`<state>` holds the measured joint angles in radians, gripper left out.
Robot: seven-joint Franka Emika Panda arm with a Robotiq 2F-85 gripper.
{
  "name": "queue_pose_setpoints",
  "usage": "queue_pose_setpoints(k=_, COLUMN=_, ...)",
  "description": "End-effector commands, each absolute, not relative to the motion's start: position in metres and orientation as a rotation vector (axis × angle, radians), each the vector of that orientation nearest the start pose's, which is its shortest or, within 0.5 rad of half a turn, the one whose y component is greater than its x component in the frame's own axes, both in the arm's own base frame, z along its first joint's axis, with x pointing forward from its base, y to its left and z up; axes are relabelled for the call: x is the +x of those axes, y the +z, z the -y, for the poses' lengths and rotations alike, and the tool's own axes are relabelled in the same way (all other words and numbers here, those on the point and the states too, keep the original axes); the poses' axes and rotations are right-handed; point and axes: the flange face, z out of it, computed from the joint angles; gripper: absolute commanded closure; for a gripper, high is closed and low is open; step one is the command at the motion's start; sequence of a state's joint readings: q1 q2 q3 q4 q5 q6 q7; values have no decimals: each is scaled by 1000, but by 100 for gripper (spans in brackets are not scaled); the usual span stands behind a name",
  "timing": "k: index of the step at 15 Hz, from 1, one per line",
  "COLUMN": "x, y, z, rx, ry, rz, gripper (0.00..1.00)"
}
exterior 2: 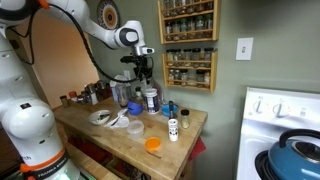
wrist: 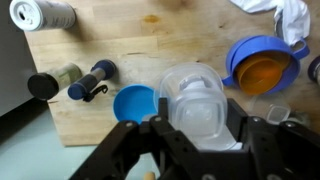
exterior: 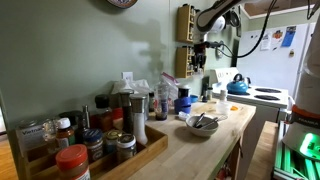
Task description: Pick up the upside down clear lunch box and put it in the clear lunch box on the table
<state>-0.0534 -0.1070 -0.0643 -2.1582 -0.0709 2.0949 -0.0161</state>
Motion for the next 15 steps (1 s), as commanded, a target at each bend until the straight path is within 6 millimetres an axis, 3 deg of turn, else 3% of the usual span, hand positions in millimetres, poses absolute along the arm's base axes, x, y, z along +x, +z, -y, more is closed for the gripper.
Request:
queue_pose_setpoints(k=1, x=461, y=432, z=74, rx=-3105, ry=-14, rz=27, gripper=67)
queue_pose_setpoints(k=4, x=438, y=418, z=75, rx=-3039, ry=25, rz=93, gripper=67)
queue_pose_setpoints(k=5, x=459, y=421, z=77, rx=-3097, ry=35, rz=55, gripper=42)
queue_pose_setpoints(k=8, x=446, y=418, z=76, rx=-3066, ry=36, rz=78, gripper=42)
queue_pose_setpoints(k=9, x=446, y=419, z=76, rx=-3065, ry=34, rz=78, gripper=67)
queue_pose_setpoints(k=11, x=450, y=408, z=85, rx=-3140, ry=64, rz=41, gripper=67)
queue_pose_setpoints(k=15, x=431, y=376, z=125, rx=-3249, ry=256, rz=28, gripper=67)
